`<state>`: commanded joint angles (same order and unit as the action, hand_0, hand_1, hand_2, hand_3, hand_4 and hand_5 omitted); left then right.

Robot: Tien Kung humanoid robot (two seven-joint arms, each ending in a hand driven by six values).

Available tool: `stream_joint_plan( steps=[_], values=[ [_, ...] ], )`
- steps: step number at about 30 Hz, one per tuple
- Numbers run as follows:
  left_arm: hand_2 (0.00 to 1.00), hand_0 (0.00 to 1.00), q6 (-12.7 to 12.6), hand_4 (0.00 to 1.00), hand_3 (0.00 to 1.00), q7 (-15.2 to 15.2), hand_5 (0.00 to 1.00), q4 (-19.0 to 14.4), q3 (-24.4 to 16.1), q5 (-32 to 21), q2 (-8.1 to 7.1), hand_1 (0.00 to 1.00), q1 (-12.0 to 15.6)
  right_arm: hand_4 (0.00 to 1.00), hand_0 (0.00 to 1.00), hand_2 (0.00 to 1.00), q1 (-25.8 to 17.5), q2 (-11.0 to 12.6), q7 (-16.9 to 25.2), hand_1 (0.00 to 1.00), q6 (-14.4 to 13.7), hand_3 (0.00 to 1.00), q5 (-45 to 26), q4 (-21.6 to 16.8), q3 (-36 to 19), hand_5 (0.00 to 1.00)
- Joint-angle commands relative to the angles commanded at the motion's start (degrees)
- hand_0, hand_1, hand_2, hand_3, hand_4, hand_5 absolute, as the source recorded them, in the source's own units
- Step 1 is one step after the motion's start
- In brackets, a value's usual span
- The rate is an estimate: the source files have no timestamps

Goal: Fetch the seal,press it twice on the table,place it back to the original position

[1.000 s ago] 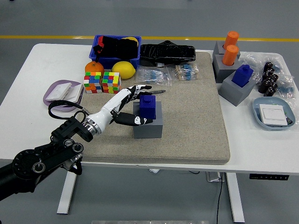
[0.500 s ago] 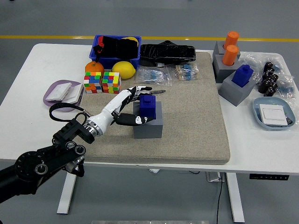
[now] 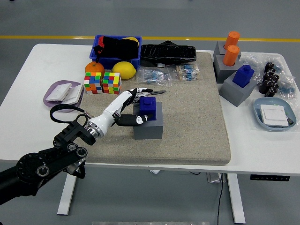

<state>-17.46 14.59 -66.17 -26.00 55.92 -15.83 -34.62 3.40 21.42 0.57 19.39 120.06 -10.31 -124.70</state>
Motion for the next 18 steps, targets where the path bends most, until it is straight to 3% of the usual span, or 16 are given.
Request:
stream_joint_plan(
  steps=[11, 12, 18],
  values=[
    [0.627, 0.719, -1.38, 0.674, 0.816, 0.89, 0.002, -0.32, 0.11, -0.45, 0.14, 0.531, -0.29, 0.998, 0.922, 0.833, -0.03, -0.04, 0.00, 0.827, 0.02, 0.848, -0.05, 0.00, 0.31, 0.811],
    [0.579, 0.709, -1.41, 0.670, 0.812, 0.97, 0.002, -0.31, 0.11, -0.57, 0.16, 0.514, -0.31, 0.998, 0.922, 0.832, -0.06, -0.04, 0.00, 0.828, 0.00, 0.848, -0.05, 0.00, 0.32, 0.811],
    [0.584, 0.700, -1.40, 0.659, 0.813, 1.21, 0.002, -0.32, -0.08, -1.02, 0.25, 0.517, -0.35, 0.998, 0.922, 0.833, -0.19, -0.05, -0.03, 0.828, 0.00, 0.849, -0.10, 0.00, 0.55, 0.810]
  ],
)
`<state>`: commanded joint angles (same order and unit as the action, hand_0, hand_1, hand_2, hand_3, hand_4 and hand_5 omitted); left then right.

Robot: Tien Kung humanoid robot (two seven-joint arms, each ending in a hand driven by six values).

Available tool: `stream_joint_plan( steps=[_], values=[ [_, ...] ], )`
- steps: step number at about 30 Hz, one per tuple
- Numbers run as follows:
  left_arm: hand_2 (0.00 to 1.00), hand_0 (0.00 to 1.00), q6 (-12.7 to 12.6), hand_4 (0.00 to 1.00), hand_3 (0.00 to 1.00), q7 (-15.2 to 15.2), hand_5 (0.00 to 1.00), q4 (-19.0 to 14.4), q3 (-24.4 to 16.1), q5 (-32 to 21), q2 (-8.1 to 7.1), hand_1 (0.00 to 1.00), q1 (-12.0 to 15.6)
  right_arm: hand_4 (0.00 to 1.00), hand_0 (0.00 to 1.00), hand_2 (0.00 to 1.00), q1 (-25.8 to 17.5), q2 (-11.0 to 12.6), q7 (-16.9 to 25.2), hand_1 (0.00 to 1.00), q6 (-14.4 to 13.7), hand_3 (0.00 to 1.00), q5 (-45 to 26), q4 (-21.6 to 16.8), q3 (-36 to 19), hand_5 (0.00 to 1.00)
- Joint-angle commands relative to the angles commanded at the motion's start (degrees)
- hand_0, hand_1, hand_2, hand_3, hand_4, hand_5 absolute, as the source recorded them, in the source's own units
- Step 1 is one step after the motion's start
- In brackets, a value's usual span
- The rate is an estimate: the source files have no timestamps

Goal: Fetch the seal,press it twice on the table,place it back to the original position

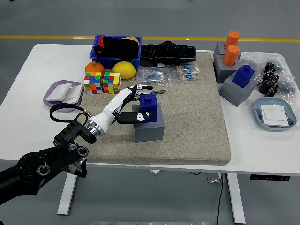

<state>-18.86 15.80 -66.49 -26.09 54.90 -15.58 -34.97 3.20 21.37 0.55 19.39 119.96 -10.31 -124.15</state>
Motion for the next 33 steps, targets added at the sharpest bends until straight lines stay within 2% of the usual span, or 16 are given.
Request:
stream_joint_plan(
  steps=[9, 12, 16, 22, 33],
  values=[
    [0.582, 0.694, 0.13, 0.649, 0.811, -0.27, 0.002, -1.43, -2.85, 0.71, -1.11, 0.516, -0.63, 0.998, 0.922, 0.832, -0.13, 0.01, -0.04, 0.828, -0.06, 0.848, 0.08, 0.00, -0.26, 0.810],
    [0.575, 0.692, 0.13, 0.642, 0.809, -0.35, 0.002, -1.87, -4.55, 1.28, -1.83, 0.515, -0.81, 0.998, 0.922, 0.832, -0.17, -0.07, -0.09, 0.827, -0.02, 0.849, 0.09, 0.00, -0.45, 0.810],
    [0.575, 0.692, 0.15, 0.642, 0.809, -0.56, 0.002, -1.89, -5.90, 1.83, -3.64, 0.515, -1.29, 0.998, 0.922, 0.832, -0.24, -0.07, -0.11, 0.827, -0.03, 0.849, 0.17, 0.00, -0.74, 0.810],
    [0.566, 0.687, -0.13, 0.637, 0.807, -0.14, 0.002, 0.39, -8.04, 1.74, -5.76, 0.514, -0.45, 0.998, 0.922, 0.830, -0.26, -0.22, -0.12, 0.827, 0.05, 0.851, 0.46, 0.00, -1.34, 0.811],
    [0.565, 0.676, -0.68, 0.630, 0.803, 1.24, 0.002, 4.86, -9.56, 0.90, -6.79, 0.513, 2.20, 0.998, 0.922, 0.830, -0.24, -0.28, 0.01, 0.826, 0.07, 0.849, 0.83, 0.00, -1.85, 0.809]
  ],
)
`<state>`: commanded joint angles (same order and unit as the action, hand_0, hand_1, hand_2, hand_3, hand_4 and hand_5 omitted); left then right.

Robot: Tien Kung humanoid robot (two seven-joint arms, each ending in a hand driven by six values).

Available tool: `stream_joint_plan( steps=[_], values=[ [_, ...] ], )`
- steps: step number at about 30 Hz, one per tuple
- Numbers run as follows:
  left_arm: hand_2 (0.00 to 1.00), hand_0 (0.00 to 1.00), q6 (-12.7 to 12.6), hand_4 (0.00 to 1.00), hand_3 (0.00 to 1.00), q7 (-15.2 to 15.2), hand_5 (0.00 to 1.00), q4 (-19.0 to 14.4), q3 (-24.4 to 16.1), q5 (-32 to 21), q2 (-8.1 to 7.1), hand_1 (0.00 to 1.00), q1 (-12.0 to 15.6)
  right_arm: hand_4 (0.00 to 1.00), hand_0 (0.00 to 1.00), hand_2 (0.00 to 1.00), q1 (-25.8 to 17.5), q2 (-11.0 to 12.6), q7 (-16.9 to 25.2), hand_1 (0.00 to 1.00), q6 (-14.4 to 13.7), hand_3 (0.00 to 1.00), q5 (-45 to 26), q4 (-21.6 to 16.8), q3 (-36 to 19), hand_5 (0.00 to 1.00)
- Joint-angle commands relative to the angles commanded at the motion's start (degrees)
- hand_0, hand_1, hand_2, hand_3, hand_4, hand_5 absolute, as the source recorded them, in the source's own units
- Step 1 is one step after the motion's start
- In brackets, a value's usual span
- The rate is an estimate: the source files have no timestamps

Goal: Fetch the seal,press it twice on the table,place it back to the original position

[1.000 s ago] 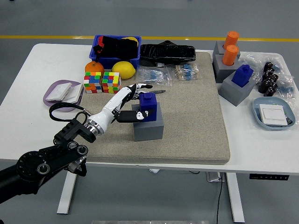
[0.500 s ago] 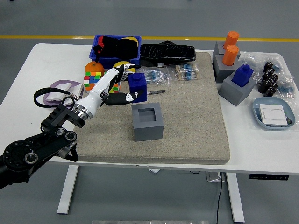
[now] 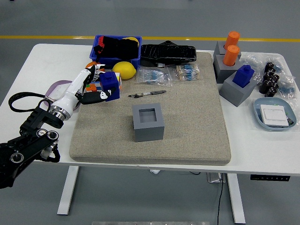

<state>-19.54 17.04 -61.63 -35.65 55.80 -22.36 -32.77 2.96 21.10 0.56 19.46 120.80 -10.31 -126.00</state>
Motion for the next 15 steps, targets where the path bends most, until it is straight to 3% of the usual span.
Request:
stream_joint_plan(
  steps=[15],
  values=[
    [0.556, 0.674, -1.76, 0.620, 0.800, 3.15, 0.002, 6.12, 1.19, -3.48, 2.49, 0.511, 3.14, 0.998, 0.923, 0.831, -0.10, -0.05, 0.17, 0.826, 0.06, 0.850, 0.02, 0.00, 0.06, 0.809]
  ],
)
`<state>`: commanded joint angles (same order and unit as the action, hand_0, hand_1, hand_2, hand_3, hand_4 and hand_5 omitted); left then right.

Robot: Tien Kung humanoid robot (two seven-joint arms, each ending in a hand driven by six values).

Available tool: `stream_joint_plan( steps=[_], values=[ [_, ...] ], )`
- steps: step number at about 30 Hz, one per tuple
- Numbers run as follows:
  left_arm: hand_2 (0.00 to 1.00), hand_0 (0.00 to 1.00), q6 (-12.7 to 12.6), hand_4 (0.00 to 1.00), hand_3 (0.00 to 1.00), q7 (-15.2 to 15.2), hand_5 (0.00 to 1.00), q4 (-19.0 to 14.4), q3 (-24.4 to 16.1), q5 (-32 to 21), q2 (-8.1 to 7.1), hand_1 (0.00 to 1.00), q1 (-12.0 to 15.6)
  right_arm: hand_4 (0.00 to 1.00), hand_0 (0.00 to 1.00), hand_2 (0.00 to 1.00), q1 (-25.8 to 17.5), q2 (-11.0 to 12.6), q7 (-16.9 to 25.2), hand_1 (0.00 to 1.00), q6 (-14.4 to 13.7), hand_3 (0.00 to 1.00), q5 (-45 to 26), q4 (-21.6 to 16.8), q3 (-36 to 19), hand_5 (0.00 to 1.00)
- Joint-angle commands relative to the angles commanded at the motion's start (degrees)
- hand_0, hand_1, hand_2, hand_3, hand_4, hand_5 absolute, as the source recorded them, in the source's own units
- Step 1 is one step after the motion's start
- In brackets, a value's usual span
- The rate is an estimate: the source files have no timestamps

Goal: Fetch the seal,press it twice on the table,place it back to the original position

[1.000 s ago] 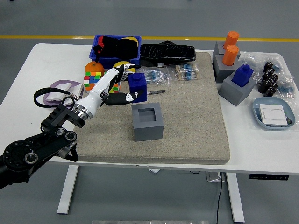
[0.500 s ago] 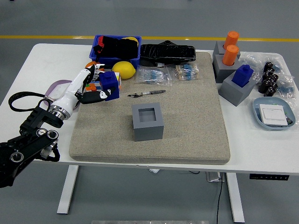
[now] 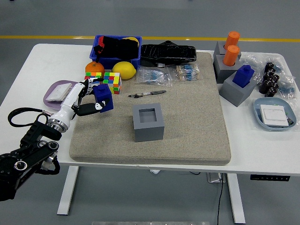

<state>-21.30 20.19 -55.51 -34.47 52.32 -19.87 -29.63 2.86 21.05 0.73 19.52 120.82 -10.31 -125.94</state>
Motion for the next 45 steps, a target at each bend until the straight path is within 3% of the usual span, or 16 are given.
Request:
stream_joint_plan(
  steps=[23, 39, 45],
  values=[
    [0.552, 0.670, -2.99, 0.617, 0.794, 5.21, 0.002, 5.91, 3.42, -5.20, 2.19, 0.507, 2.24, 0.998, 0.923, 0.831, 0.01, -0.15, 0.10, 0.826, 0.10, 0.850, 0.00, 0.00, 0.01, 0.809],
    [0.547, 0.665, -3.05, 0.616, 0.787, 6.50, 0.002, 6.45, 4.54, -6.52, 2.22, 0.506, 2.82, 0.998, 0.923, 0.830, 0.00, -0.09, 0.15, 0.824, 0.17, 0.850, -0.26, 0.00, 0.46, 0.810],
    [0.545, 0.663, -3.13, 0.614, 0.787, 6.38, 0.002, 3.35, 2.42, -5.04, 1.79, 0.506, 2.95, 0.998, 0.923, 0.831, -0.09, 0.03, 0.20, 0.826, 0.17, 0.851, -0.32, 0.00, 0.66, 0.810]
  ],
)
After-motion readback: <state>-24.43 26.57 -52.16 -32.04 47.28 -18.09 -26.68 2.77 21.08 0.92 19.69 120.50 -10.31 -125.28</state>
